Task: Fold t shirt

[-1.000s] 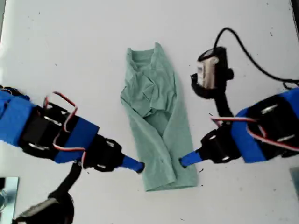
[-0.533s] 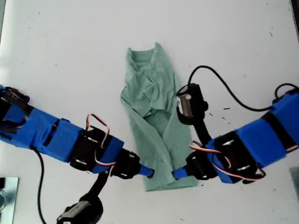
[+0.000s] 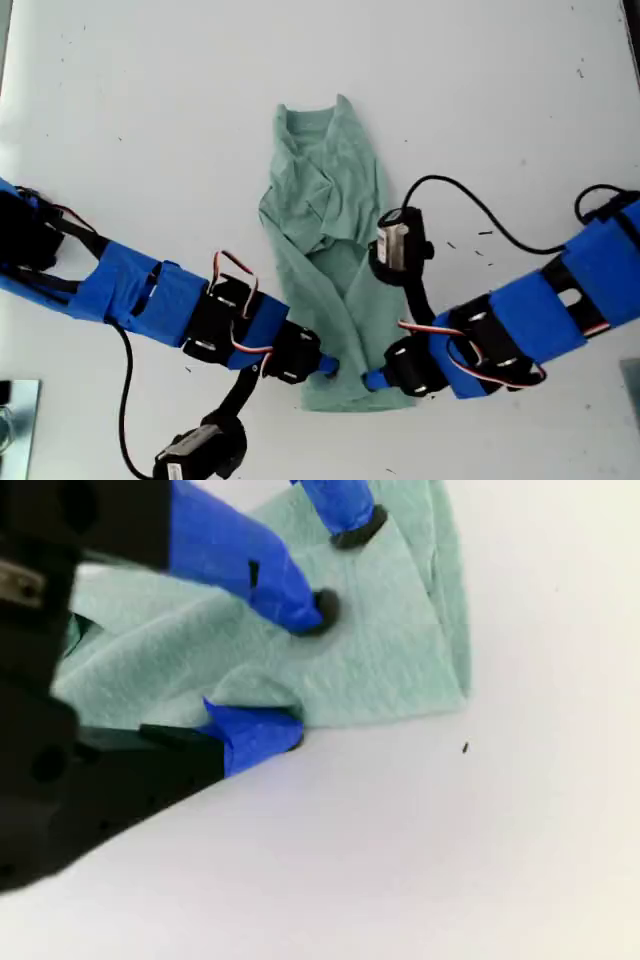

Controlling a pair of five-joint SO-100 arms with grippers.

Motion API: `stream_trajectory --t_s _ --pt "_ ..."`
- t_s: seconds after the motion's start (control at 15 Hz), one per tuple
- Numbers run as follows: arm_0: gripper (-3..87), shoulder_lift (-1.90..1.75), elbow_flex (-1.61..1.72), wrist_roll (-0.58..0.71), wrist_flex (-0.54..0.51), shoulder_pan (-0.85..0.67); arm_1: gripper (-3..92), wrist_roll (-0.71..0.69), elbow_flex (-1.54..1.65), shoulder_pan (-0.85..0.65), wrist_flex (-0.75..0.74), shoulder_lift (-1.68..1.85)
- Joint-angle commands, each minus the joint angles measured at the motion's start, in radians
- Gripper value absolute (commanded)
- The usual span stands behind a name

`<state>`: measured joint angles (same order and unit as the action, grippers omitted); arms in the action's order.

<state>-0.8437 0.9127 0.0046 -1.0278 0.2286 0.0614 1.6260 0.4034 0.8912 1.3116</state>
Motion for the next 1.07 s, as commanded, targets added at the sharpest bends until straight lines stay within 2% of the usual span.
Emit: stream_trajectory --t_s 0.0,0.13,0.27,0.47,0.53,0.67,1.0 --pt "-0.2 0.014 0.005 0.021 0.005 -0.015 2.7 -0.017 -0.011 0.020 -0.026 -0.044" --pt "-0.2 0.011 0.005 0.048 -0.002 -0.002 1.4 -0.063 -0.057 0.020 0.009 -0.044" --pt "-0.2 -0.029 -0.002 0.064 0.003 0.025 1.4 -0.127 -0.186 0.018 0.143 -0.038" --pt "-0.2 -0.225 0.000 0.083 -0.003 0.115 1.5 -0.201 -0.643 0.057 0.578 -0.005" --pt "-0.2 -0.270 0.002 0.081 -0.028 0.144 1.5 -0.193 -0.723 0.081 0.673 0.038" --pt "-0.2 -0.337 0.009 0.054 -0.092 0.184 1.5 -0.140 -0.637 0.129 0.699 0.198" --pt "-0.2 -0.385 0.009 0.046 -0.071 0.192 1.5 -0.199 -0.646 0.098 0.664 0.250"
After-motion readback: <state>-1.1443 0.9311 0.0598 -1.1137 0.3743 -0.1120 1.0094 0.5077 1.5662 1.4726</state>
